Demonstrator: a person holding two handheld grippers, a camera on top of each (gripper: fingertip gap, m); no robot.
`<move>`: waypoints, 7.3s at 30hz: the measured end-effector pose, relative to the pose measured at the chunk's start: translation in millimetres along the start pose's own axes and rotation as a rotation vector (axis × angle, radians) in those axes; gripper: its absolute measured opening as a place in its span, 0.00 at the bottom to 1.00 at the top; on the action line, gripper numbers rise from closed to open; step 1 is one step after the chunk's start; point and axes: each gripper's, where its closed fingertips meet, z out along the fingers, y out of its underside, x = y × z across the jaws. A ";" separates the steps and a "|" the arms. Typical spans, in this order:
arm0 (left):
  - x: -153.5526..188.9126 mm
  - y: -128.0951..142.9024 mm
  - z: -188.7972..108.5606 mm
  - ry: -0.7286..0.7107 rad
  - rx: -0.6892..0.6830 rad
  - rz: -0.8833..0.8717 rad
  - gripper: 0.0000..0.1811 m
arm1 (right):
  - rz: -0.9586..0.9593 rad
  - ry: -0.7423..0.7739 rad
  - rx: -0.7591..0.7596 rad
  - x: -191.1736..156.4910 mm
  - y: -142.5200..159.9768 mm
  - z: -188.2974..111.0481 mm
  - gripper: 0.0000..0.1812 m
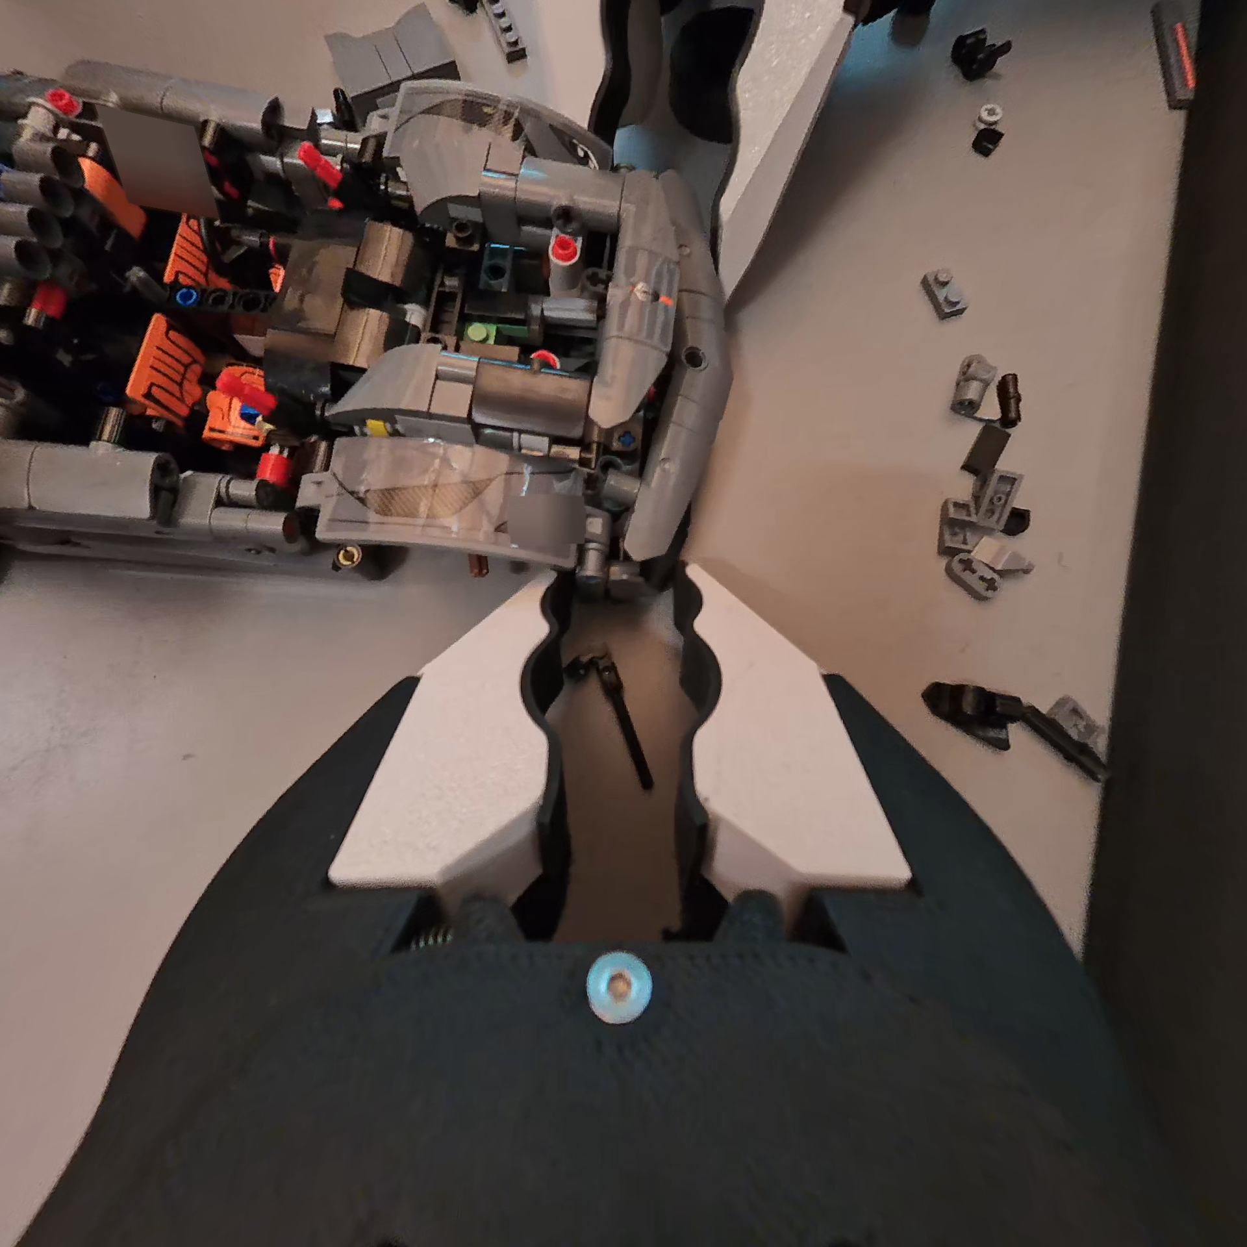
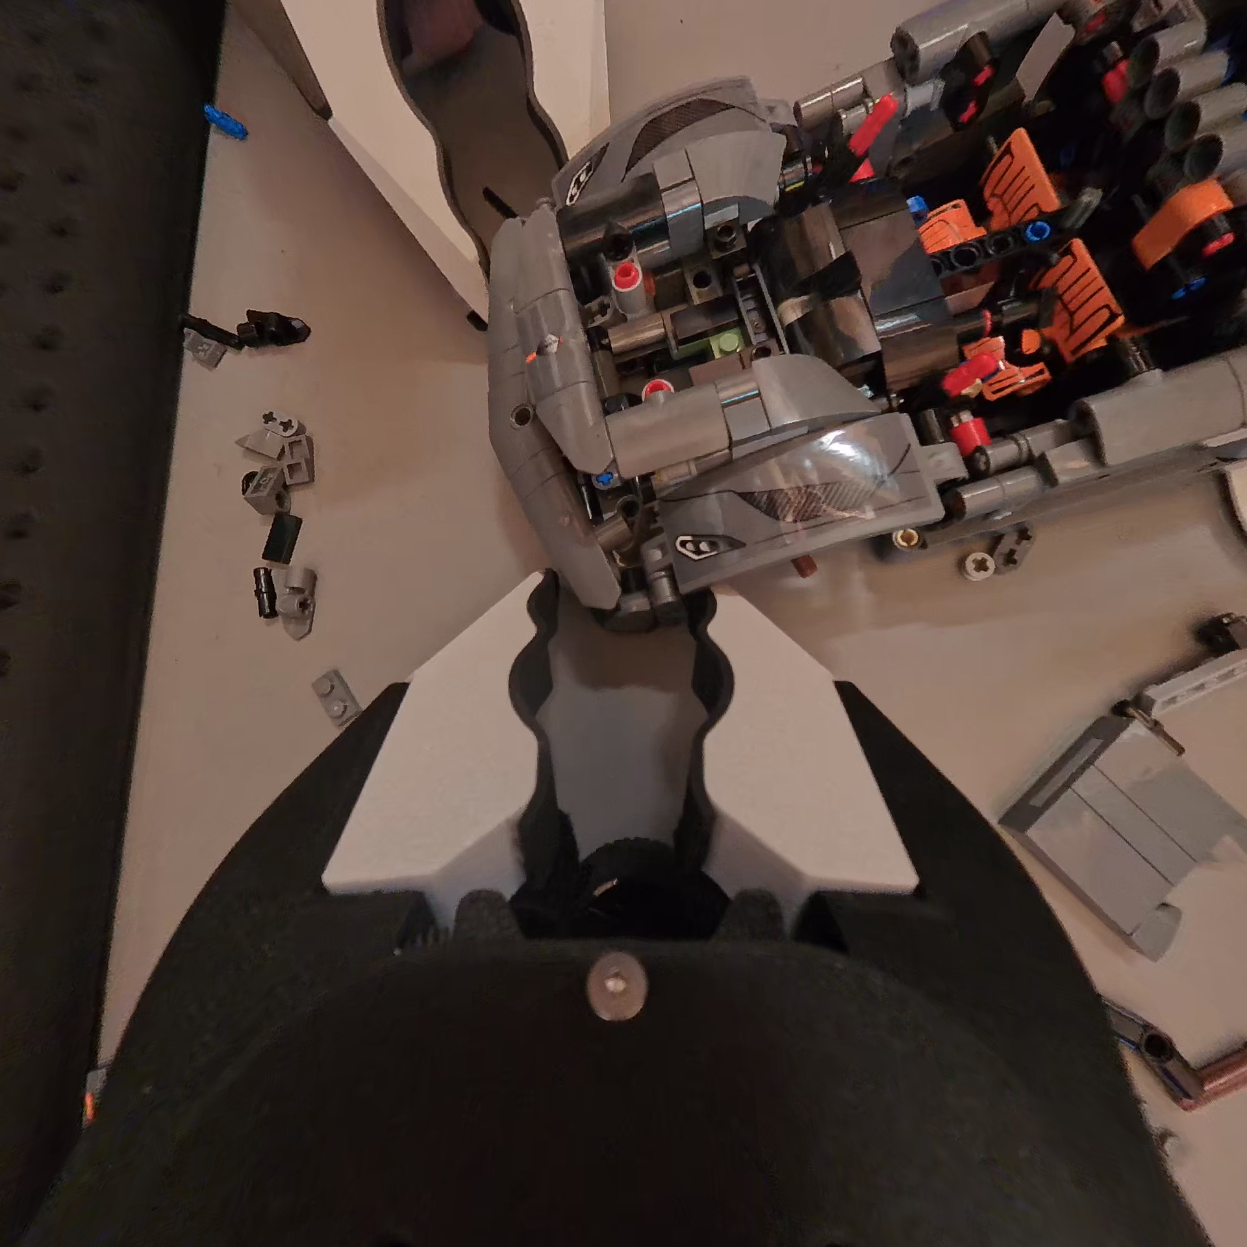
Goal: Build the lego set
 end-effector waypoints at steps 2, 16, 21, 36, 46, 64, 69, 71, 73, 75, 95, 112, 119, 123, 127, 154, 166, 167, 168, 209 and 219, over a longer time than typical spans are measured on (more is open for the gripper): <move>-0.6 1.1 -1.2 -0.001 -0.002 0.001 0.15 | -0.005 0.007 0.001 -0.2 0.2 -2.1 0.20; 0.3 1.8 -2.5 0.007 0.005 0.016 0.13 | -0.021 0.047 0.009 2.2 1.7 -5.9 0.16; -1.0 2.9 -6.5 -0.011 -0.004 0.037 0.13 | -0.021 0.048 0.006 0.5 3.6 -7.0 0.18; -5.1 1.0 -13.0 -0.005 0.035 -0.005 0.14 | -0.008 0.059 0.077 1.9 -1.5 -22.3 0.20; -0.8 5.0 -12.3 0.009 -0.011 0.038 0.12 | -0.014 0.033 0.064 -4.5 -2.4 -15.4 0.19; -4.4 -33.2 -21.8 -0.133 -0.013 0.148 0.07 | -0.019 0.039 0.004 -6.2 2.8 -6.8 0.19; -4.9 -37.2 -18.6 -0.151 0.000 0.152 0.04 | -0.013 0.042 0.005 -4.6 3.2 -6.9 0.19; -5.5 -37.7 -17.9 -0.167 -0.008 0.161 0.03 | -0.013 0.040 0.003 -4.5 3.1 -6.1 0.19; -4.7 -37.8 -17.0 -0.178 -0.021 0.182 0.03 | -0.012 0.036 -0.002 -4.5 3.2 -4.7 0.18; -3.6 -38.5 -15.9 -0.187 -0.030 0.203 0.02 | -0.009 0.030 -0.006 -4.9 3.8 -2.9 0.18; -28.2 -29.1 -42.2 -0.183 0.036 0.114 0.16 | 0.065 0.020 0.133 5.6 -10.3 -35.9 0.20; 9.7 -60.7 17.1 -0.278 -0.194 0.367 0.17 | 0.068 0.054 0.131 10.2 -6.0 -35.1 0.20; 5.0 -57.9 9.1 -0.270 -0.215 0.330 0.07 | 0.053 0.064 0.133 9.3 -6.1 -38.6 0.19; 5.5 -53.5 8.2 -0.269 -0.232 0.334 0.07 | 0.049 0.067 0.138 9.4 -6.4 -40.8 0.19; 5.3 -53.7 3.1 -0.258 -0.216 0.328 0.07 | 0.043 0.074 0.127 9.5 -4.3 -39.3 0.18; -25.4 7.3 -85.7 -0.291 -0.282 0.364 0.08 | 0.022 0.068 0.120 4.5 -4.7 -37.5 0.18; -26.4 41.9 -92.7 -0.361 -0.262 0.306 0.11 | 0.018 0.062 0.117 1.2 -5.6 -36.4 0.18; -26.7 40.7 -94.5 -0.368 -0.253 0.292 0.12 | 0.017 0.063 0.117 0.9 -5.8 -36.4 0.18; -26.7 39.6 -97.1 -0.374 -0.245 0.276 0.12 | 0.016 0.064 0.117 0.7 -6.0 -36.7 0.18; 95.4 30.8 -38.7 -0.015 -0.229 0.286 0.15 | -0.094 -0.001 0.057 -26.5 -2.7 -22.3 0.16; 69.8 20.1 -26.8 -0.117 -0.233 0.291 0.10 | -0.085 0.005 0.057 -23.7 -1.7 -23.1 0.16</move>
